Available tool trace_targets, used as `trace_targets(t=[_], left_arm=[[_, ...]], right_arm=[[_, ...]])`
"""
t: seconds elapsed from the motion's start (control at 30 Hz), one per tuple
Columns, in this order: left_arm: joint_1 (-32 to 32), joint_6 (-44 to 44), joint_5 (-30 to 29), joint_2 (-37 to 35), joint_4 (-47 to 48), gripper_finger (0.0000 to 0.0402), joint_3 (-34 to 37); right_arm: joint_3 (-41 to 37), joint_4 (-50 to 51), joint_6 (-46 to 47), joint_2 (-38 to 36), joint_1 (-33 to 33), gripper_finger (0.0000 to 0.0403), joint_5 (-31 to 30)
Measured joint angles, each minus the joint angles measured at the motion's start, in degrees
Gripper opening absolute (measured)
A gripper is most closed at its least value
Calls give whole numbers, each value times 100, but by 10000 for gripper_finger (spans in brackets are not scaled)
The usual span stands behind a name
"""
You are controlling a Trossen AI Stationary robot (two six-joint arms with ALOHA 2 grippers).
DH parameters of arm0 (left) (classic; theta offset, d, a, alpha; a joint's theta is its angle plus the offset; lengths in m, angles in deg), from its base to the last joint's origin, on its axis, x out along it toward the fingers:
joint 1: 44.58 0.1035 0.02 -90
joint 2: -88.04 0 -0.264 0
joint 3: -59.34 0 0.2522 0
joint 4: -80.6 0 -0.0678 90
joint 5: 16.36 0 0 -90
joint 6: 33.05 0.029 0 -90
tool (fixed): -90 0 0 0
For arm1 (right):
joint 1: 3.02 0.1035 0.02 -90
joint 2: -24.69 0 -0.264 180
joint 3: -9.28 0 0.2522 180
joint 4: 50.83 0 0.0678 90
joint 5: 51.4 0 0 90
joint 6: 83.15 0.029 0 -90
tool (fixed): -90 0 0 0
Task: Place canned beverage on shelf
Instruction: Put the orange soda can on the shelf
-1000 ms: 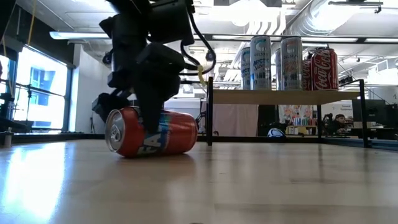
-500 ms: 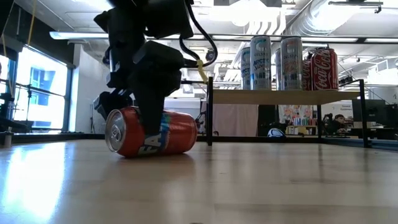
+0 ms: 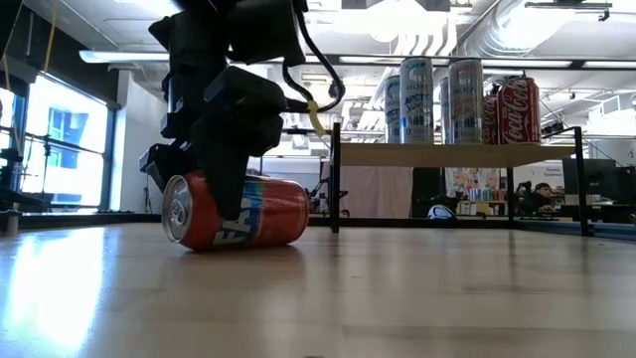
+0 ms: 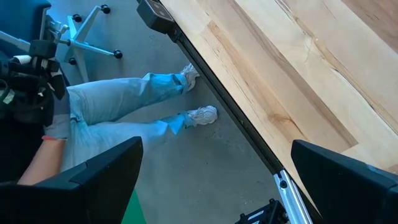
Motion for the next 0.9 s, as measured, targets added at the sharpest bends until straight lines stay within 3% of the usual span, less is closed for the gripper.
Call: trace_targets(t=[0.07, 0.23, 0.7, 0.9], left_arm=[[47, 10, 108, 0, 27, 250, -2], [152, 44, 543, -84, 121, 248, -5], [143, 816, 557, -857, 2664, 250, -1055], [184, 1606, 1810, -839, 3859, 250, -1117]], right_arm=[[-1, -1, 0, 0, 0, 399, 1], [-1, 0, 0, 0, 0, 399, 0], [-1, -1, 0, -1, -1, 399, 0], [-1, -2, 0, 0, 0, 399, 0]])
